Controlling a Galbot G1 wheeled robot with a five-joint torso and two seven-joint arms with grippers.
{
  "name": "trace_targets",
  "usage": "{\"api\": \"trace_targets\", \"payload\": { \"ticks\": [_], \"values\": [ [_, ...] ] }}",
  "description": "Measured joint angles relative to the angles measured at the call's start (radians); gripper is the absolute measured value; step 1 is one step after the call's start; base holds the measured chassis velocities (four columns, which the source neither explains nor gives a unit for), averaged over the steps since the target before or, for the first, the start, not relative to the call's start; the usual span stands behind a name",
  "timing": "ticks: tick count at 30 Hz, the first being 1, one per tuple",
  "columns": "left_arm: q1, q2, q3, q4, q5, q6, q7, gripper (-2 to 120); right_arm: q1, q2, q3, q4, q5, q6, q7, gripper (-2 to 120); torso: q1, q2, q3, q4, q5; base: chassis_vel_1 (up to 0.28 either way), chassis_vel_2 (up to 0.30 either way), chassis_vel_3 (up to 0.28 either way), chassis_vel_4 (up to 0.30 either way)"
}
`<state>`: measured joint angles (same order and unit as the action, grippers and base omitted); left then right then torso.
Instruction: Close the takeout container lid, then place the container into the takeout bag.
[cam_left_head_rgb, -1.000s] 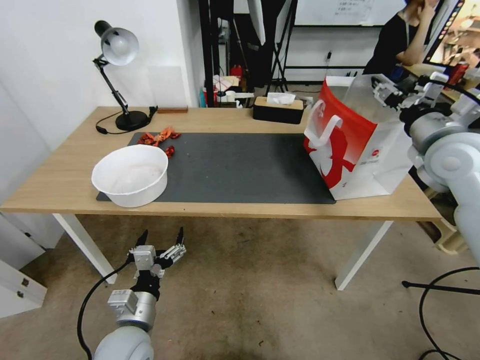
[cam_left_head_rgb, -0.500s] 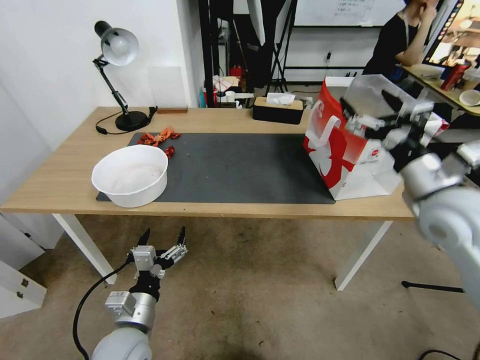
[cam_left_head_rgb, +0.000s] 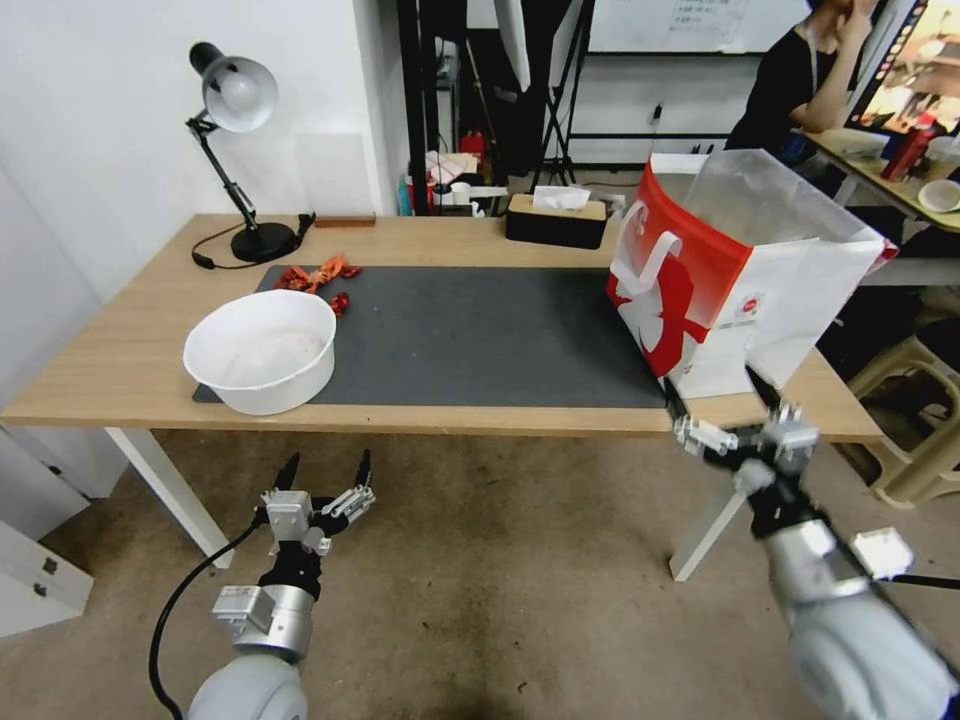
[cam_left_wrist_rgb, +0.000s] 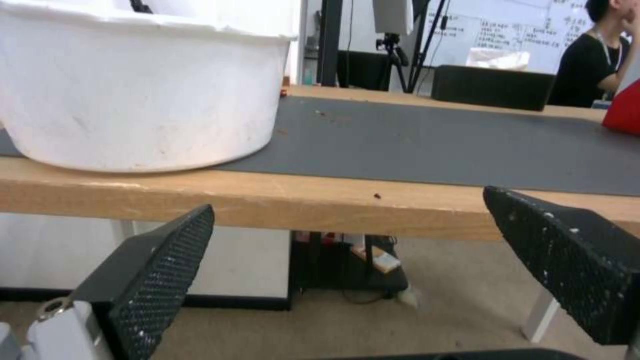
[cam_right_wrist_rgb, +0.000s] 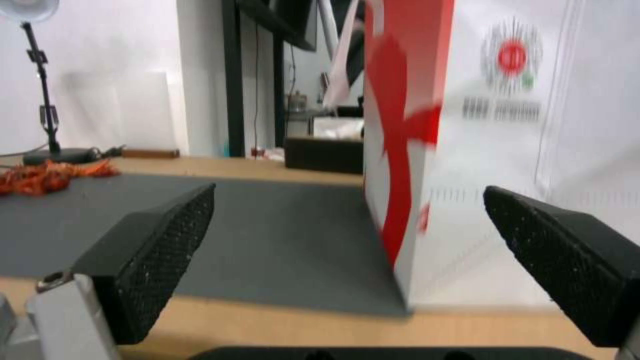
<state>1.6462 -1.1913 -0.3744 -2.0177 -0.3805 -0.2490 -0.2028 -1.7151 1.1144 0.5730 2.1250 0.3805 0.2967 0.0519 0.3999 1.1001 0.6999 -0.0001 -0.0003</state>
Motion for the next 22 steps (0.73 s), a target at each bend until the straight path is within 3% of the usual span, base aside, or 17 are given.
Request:
{"api": "trace_targets", "payload": {
  "ticks": [6,22],
  "values": [
    [0.02,0.001,-0.003,-0.001,0.01,-0.009,0.009,100,-0.005,0.043,-0.048,-0.068,-0.02,0.03,-0.004,100,0.0,0.0,0.0,0.0002,0.0002,0.0,0.0,0.0,0.0],
    [0.021,-0.002,-0.014,0.016,0.016,-0.018,0.012,100,0.04,0.069,-0.099,-0.154,-0.02,0.045,-0.008,100,0.0,0.0,0.0,0.0001,0.0003,0.0,0.0,0.0,0.0]
  ]
}}
